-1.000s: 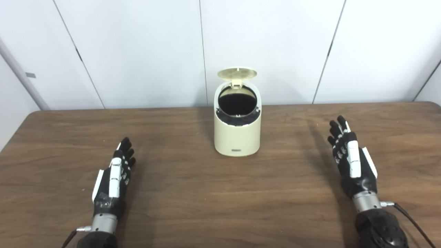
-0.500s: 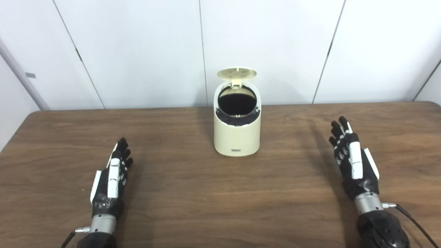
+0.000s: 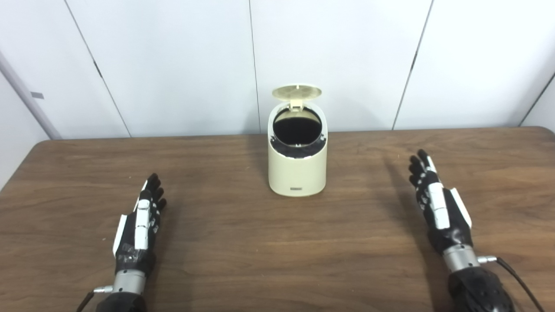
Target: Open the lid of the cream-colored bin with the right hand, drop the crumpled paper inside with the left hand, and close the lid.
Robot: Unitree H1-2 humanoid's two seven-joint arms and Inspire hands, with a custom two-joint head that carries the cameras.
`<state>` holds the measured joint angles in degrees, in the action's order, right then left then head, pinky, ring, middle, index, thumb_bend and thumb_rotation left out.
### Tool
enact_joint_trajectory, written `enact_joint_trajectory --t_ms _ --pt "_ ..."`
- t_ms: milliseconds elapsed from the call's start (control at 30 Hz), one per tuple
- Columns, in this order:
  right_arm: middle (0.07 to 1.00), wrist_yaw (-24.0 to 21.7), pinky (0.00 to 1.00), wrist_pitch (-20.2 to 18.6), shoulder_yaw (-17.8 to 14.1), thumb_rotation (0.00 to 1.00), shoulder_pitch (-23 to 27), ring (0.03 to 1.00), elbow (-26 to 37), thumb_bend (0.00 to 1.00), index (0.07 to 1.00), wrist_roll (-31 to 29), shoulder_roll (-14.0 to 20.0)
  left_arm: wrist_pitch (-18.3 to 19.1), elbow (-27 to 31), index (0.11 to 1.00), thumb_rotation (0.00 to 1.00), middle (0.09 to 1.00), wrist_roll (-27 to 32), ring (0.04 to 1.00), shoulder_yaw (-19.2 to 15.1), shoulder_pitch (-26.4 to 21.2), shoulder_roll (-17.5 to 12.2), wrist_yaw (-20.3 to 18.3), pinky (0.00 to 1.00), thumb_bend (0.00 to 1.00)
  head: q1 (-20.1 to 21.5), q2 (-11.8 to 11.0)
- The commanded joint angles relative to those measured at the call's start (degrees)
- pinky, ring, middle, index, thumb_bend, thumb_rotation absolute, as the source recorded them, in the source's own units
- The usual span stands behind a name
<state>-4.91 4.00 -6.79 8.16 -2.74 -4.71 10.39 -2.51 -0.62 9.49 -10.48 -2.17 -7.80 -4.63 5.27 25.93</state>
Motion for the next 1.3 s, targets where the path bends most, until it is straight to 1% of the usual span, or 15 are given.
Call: enact_joint_trajectory --t_ms 0,33,67,200,333,467,633,733,900,1033,1133,1267 --pt "0.967 1.05 1.00 -0.48 -0.28 1.00 3.82 0.969 3.29 0.57 0.965 0.92 0.81 0.90 0.92 1.000 1.00 1.000 -0.47 1.000 0.76 0.34 -0.05 0.18 1.00 0.46 0.04 0.06" --pt "0.963 1.30 1.00 -1.22 -0.16 1.00 4.38 0.964 3.69 0.58 0.959 1.49 0.95 0.83 0.95 1.000 1.00 1.000 -0.58 1.000 0.80 0.38 -0.04 0.26 1.00 0.46 0.04 0.06" --pt "0.960 1.44 1.00 -1.66 -0.07 1.00 4.70 0.960 3.91 0.58 0.957 1.87 1.04 0.67 0.88 1.000 1.00 1.000 -0.64 1.000 0.85 0.41 -0.01 0.31 1.00 0.45 0.07 -0.55" --pt "0.949 2.08 0.98 -2.03 0.88 1.00 6.77 0.942 3.93 0.60 0.942 5.38 1.89 0.51 0.63 1.000 1.00 1.000 -0.58 1.000 1.03 0.56 0.09 0.47 1.00 0.44 0.07 -1.07" --pt "0.946 2.33 0.96 -4.59 2.13 1.00 8.39 0.937 5.72 0.60 0.923 8.84 2.24 -0.01 0.29 1.000 1.00 1.000 -0.71 1.000 1.14 0.65 0.17 0.54 1.00 0.43 0.13 -1.62" --pt "0.945 2.17 0.95 -6.35 2.91 1.00 9.89 0.942 6.91 0.61 0.910 10.30 2.22 -0.12 0.14 1.000 1.00 1.000 -0.94 1.000 1.32 0.74 0.18 0.50 1.00 0.43 0.12 -1.71" --pt "0.931 2.72 0.92 -4.81 4.46 1.00 12.37 0.934 6.25 0.61 0.906 14.14 2.98 0.36 0.50 1.000 1.00 1.000 -1.02 1.000 1.48 0.98 0.41 0.57 1.00 0.42 0.24 -1.82" --pt "0.929 2.67 0.89 -6.01 5.77 1.00 13.59 0.923 6.78 0.63 0.897 17.57 3.86 0.18 0.43 1.000 1.00 1.000 -0.97 1.000 1.55 1.06 0.56 0.62 1.00 0.42 0.30 -1.78" --pt "0.921 2.10 0.88 -8.68 7.83 1.00 15.68 0.914 8.78 0.59 0.890 22.82 4.89 -0.12 0.22 1.000 1.00 1.000 -0.83 1.000 1.69 1.27 0.65 0.48 1.00 0.41 0.31 -1.78" --pt "0.892 1.80 0.85 -9.20 8.32 1.00 17.77 0.887 9.43 0.55 0.878 23.19 4.42 -0.10 0.12 1.000 1.00 1.000 -0.63 1.000 1.71 1.37 0.70 0.41 1.00 0.41 0.25 -1.60" --pt "0.893 1.34 0.84 -10.93 8.88 1.00 19.44 0.879 9.95 0.57 0.882 24.13 4.25 -0.33 -0.03 1.000 1.00 1.000 -0.57 1.000 1.58 1.35 0.73 0.52 1.00 0.41 0.26 -1.56" --pt "0.901 0.38 0.82 -11.55 9.57 1.00 21.01 0.859 10.52 0.59 0.886 24.07 4.34 -0.24 0.10 1.000 1.00 1.000 -0.91 1.000 1.47 1.35 0.94 1.03 1.00 0.42 0.26 -1.57"
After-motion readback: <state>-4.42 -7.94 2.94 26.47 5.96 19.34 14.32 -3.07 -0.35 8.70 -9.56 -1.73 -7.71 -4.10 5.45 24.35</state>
